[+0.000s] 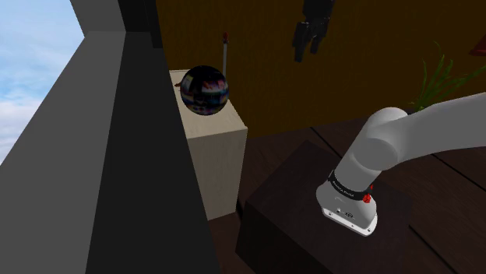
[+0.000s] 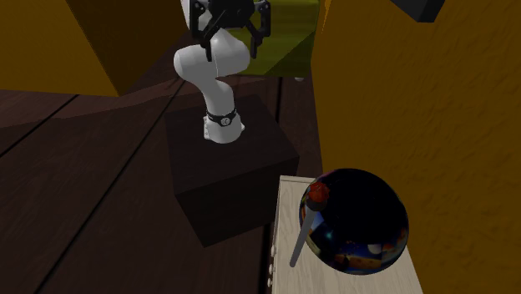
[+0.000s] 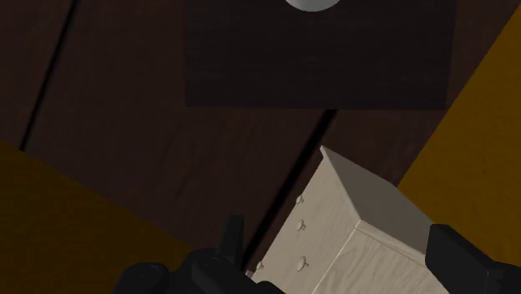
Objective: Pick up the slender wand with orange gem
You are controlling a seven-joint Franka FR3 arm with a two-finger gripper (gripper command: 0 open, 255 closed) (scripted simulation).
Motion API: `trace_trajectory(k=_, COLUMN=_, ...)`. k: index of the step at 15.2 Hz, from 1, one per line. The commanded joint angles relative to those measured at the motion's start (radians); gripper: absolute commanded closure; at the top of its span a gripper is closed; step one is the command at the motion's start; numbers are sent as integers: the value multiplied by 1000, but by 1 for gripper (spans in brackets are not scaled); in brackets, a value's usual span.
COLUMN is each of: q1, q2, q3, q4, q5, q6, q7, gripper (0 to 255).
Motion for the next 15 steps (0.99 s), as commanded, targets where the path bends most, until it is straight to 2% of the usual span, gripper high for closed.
trace_trajectory(k=1, q1=0, q2=0, q3=0, q4=0, q5=0, q6=0, q7=0, gripper=0)
trace_trajectory(k=8, q1=-33, q2=276, q3=39, q4=195, q5=36, q6=80, q7=131, gripper=0)
trace_trajectory(k=15, q1=-59, q2=555, q3=61, q4=455, q5=47, q6=101, q7=254, gripper=0)
